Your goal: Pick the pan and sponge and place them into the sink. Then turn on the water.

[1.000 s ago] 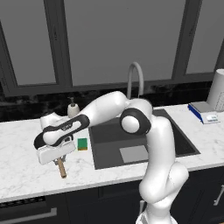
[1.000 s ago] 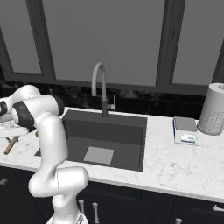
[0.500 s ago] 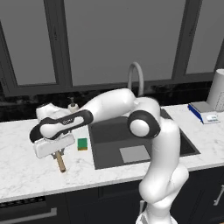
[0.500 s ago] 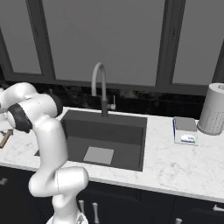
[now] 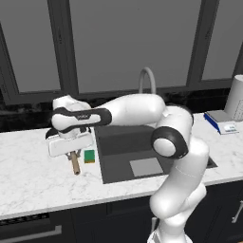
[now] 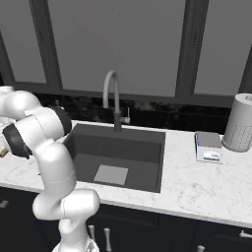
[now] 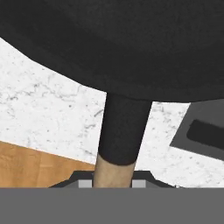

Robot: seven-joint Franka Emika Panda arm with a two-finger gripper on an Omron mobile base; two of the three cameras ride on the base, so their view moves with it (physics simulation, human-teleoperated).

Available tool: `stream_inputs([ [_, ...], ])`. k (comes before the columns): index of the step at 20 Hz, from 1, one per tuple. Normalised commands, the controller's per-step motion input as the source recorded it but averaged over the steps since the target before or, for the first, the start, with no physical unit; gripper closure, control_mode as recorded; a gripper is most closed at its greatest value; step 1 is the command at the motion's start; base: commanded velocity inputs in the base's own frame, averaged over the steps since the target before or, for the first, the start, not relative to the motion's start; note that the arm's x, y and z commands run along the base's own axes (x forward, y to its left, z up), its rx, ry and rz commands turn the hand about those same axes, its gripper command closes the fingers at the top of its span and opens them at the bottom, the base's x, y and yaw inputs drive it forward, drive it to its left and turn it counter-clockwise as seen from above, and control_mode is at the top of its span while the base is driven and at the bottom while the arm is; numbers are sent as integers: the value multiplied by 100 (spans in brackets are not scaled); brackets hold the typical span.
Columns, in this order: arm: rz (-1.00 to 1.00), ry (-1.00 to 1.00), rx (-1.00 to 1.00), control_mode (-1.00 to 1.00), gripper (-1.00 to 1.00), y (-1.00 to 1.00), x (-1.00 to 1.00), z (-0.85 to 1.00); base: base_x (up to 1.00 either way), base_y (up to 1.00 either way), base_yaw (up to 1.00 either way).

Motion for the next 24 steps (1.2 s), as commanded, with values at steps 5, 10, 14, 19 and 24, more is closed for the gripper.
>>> stream_inputs([
  [5,-25,3,0,-100,100,-82,-10,7,0,0,0],
  [10,-25,2,0,-100,100,-85,-8,1,0,0,0],
  [14,-31,5,0,-100,100,-78,0,0,0,0,0],
  [19,-35,2,-1,-100,100,-69,3,-6,0,0,0],
  [24,-31,0,-12,-100,100,-39,24,-27,0,0,0],
])
